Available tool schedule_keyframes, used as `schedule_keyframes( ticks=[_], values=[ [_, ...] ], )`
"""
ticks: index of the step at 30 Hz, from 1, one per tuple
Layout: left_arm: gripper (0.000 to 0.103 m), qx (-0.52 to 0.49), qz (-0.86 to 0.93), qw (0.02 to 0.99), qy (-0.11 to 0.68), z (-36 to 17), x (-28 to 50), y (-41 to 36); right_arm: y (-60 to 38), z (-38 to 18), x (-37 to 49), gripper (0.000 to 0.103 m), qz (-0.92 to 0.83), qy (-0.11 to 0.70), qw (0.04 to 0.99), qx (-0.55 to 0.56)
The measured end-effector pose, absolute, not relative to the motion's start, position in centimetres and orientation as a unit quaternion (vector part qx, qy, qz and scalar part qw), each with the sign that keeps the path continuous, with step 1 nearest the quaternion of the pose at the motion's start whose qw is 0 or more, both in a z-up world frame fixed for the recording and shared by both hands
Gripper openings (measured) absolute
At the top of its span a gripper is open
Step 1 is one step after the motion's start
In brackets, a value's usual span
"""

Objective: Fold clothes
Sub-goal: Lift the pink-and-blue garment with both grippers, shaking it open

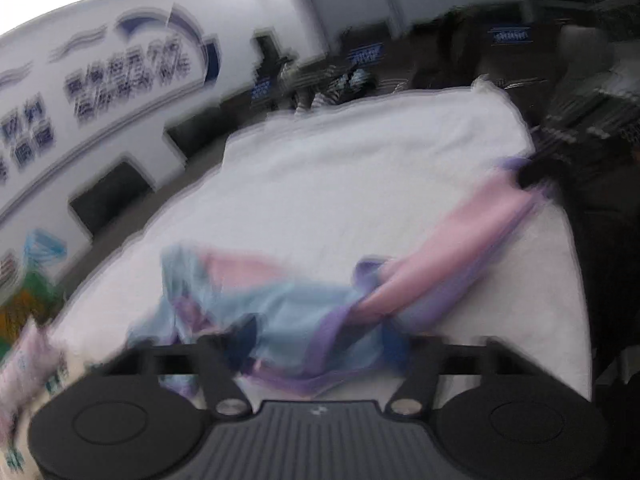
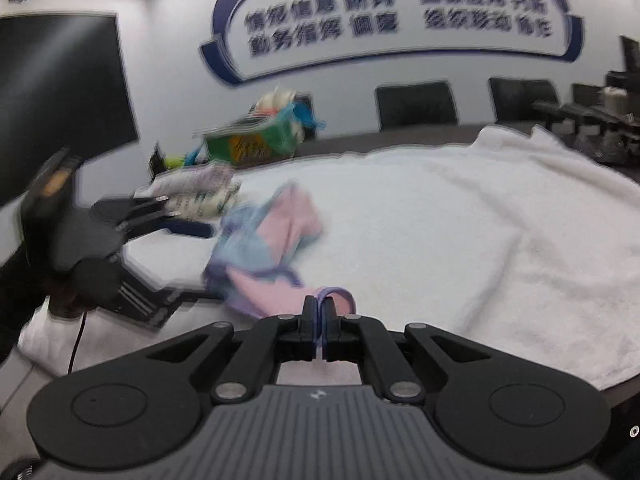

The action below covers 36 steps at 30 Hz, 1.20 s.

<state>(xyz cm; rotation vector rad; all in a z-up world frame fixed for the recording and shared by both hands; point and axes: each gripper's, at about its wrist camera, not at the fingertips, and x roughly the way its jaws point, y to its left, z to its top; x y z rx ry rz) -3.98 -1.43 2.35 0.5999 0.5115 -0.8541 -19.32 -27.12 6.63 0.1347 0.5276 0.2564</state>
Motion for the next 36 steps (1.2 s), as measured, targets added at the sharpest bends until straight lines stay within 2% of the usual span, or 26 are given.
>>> schedule_keyframes(
  ticks=[1, 2, 3, 5, 7, 10, 12, 13, 15, 16, 17, 18, 19, 21, 23, 24, 25, 28, 31, 33, 36],
  values=[
    [0.009, 0.261, -0.41, 0.832, 0.268, 2.4, -3.2, -1.0, -26.7, 6.3, -19.1, 0.001, 0.124, 0.276, 0.951, 0.063],
    [0.015, 0.242, -0.419, 0.831, 0.276, 2.7, -2.8, -0.4, -26.4, 5.8, -19.1, 0.001, 0.119, 0.288, 0.948, 0.06],
    [0.014, 0.228, -0.428, 0.832, 0.269, 3.0, -2.8, 0.3, -26.2, 6.3, -19.0, 0.001, 0.115, 0.296, 0.947, 0.057],
    [0.004, 0.199, -0.409, 0.855, 0.248, 3.7, -3.0, 1.6, -26.0, 5.1, -19.3, 0.001, 0.104, 0.31, 0.944, 0.051],
    [0.004, 0.159, -0.37, 0.885, 0.232, 4.3, -2.9, 3.3, -25.8, 4.6, -19.9, 0.001, 0.104, 0.315, 0.942, 0.05],
    [0.005, 0.117, -0.319, 0.906, 0.252, 4.1, -2.9, 5.2, -25.7, 4.1, -20.5, 0.001, 0.105, 0.316, 0.941, 0.055],
    [0.015, 0.105, -0.296, 0.914, 0.258, 4.0, -3.3, 6.0, -25.6, 4.0, -20.7, 0.001, 0.109, 0.316, 0.941, 0.053],
    [0.025, 0.114, -0.292, 0.916, 0.251, 4.3, -4.0, 6.1, -25.5, 4.0, -20.7, 0.001, 0.111, 0.316, 0.941, 0.051],
    [0.035, 0.154, -0.315, 0.915, 0.2, 5.6, -6.3, 5.6, -25.3, 3.9, -20.4, 0.002, 0.115, 0.312, 0.942, 0.048],
    [0.049, 0.187, -0.342, 0.907, 0.162, 6.3, -7.2, 4.2, -25.3, 3.9, -20.5, 0.002, 0.118, 0.311, 0.942, 0.05],
    [0.067, 0.224, -0.367, 0.893, 0.134, 6.7, -8.1, 3.1, -25.4, 3.8, -20.4, 0.002, 0.12, 0.31, 0.942, 0.052],
    [0.071, 0.264, -0.392, 0.873, 0.119, 6.6, -8.5, 1.8, -25.5, 3.7, -20.3, 0.002, 0.122, 0.31, 0.942, 0.052],
    [0.071, 0.288, -0.411, 0.855, 0.126, 6.4, -8.4, 0.5, -25.5, 3.7, -20.2, 0.002, 0.124, 0.308, 0.942, 0.052],
    [0.056, 0.294, -0.435, 0.829, 0.19, 5.7, -6.3, -1.6, -25.6, 3.6, -20.2, 0.002, 0.126, 0.307, 0.942, 0.05],
    [0.007, 0.279, -0.442, 0.809, 0.27, 4.9, -3.4, -3.1, -25.6, 3.6, -20.3, 0.002, 0.126, 0.304, 0.943, 0.053],
    [0.0, 0.275, -0.43, 0.808, 0.295, 4.4, -2.1, -3.5, -25.6, 3.5, -20.4, 0.002, 0.125, 0.303, 0.943, 0.054],
    [0.004, 0.275, -0.422, 0.81, 0.301, 3.9, -1.6, -3.3, -25.6, 3.5, -20.4, 0.002, 0.124, 0.302, 0.944, 0.056],
    [0.001, 0.25, -0.433, 0.807, 0.313, 3.8, -1.0, -2.2, -25.5, 3.3, -20.6, 0.002, 0.123, 0.296, 0.946, 0.055],
    [0.0, 0.162, -0.412, 0.837, 0.32, 5.8, -0.1, -0.1, -25.4, 4.2, -20.2, 0.002, 0.11, 0.281, 0.952, 0.048],
    [0.0, 0.123, -0.38, 0.872, 0.283, 8.9, -0.2, 1.9, -25.1, 5.6, -19.9, 0.002, 0.091, 0.255, 0.962, 0.031],
    [0.0, 0.058, -0.337, 0.916, 0.209, 15.4, -1.3, 5.0, -23.7, 11.5, -19.5, 0.001, 0.077, 0.15, 0.985, -0.021]
  ],
)
